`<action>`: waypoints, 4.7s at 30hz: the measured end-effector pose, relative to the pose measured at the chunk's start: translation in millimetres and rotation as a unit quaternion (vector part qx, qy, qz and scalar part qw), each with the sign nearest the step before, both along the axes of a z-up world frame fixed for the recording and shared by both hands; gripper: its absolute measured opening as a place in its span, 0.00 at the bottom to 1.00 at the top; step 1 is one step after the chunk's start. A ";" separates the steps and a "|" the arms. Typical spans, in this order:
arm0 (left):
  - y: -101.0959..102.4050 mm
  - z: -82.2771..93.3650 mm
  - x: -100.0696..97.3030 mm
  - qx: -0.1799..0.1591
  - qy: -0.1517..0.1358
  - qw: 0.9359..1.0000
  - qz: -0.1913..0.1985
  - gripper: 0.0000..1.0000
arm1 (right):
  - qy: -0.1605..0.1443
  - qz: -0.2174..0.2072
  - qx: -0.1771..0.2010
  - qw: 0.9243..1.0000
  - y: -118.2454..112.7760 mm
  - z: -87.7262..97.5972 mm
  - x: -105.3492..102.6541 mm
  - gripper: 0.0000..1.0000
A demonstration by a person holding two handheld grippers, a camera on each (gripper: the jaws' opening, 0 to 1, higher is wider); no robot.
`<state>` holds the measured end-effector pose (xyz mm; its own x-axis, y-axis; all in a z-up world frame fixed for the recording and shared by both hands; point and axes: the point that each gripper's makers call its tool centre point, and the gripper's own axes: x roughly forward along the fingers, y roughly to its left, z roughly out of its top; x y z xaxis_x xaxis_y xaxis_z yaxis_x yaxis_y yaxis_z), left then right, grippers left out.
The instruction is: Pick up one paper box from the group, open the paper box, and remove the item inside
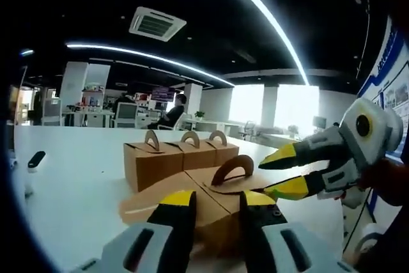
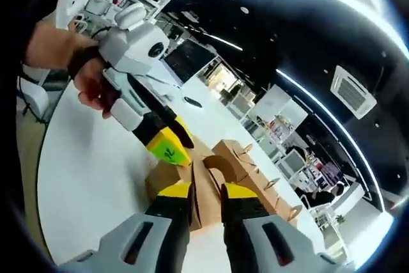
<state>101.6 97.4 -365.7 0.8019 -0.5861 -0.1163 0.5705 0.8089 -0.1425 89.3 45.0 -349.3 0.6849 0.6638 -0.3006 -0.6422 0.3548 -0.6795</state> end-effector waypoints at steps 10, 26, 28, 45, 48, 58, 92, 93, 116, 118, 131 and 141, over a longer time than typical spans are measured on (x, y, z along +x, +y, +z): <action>-0.3 0.1 -1.9 -0.003 0.001 1.000 -0.003 0.30 | -0.010 0.003 -0.117 0.993 2.7 -3.0 -2.1 0.16; -0.2 0.3 -0.6 -0.012 0.002 1.000 -0.002 0.30 | -0.023 -0.013 -0.198 0.980 5.7 -9.0 0.4 0.10; -0.3 0.4 -0.8 -0.012 0.002 1.000 -0.003 0.30 | -0.024 -0.013 -0.199 0.980 5.6 -10.3 -0.7 0.09; -1.4 0.2 0.5 -0.017 0.003 1.000 -0.003 0.30 | -0.054 -0.044 -0.187 0.980 4.9 -12.7 2.0 0.03; -1.2 0.1 0.6 -0.017 0.002 1.000 -0.004 0.30 | -0.046 -0.051 -0.164 0.984 4.4 -11.7 2.6 0.03; -1.1 -0.4 1.2 -0.019 0.004 1.000 -0.001 0.30 | -0.014 -0.063 -0.082 0.994 0.7 -3.5 3.9 0.02; -2.8 -0.9 1.4 -0.028 0.012 1.000 0.001 0.30 | 0.044 -0.067 0.032 0.996 -1.9 0.8 5.2 0.02; -2.7 -0.9 1.4 -0.028 0.012 1.000 0.001 0.30 | 0.046 -0.067 0.033 0.996 -1.5 0.1 5.3 0.02; -3.6 -0.7 0.9 -0.026 0.012 1.000 0.002 0.29 | 0.085 -0.079 0.129 0.985 -6.9 5.3 6.6 0.02; -3.3 -0.8 1.2 -0.026 0.012 1.000 0.001 0.29 | 0.089 -0.080 0.141 0.983 -8.1 6.6 6.8 0.02; -1.4 -0.8 2.8 -0.014 0.017 1.000 0.002 0.29 | 0.086 -0.071 0.116 0.987 -2.4 -0.3 5.3 0.02; -1.7 -1.6 3.7 -0.017 0.020 1.000 0.001 0.28 | 0.075 -0.061 0.068 0.993 1.2 -8.2 5.1 0.02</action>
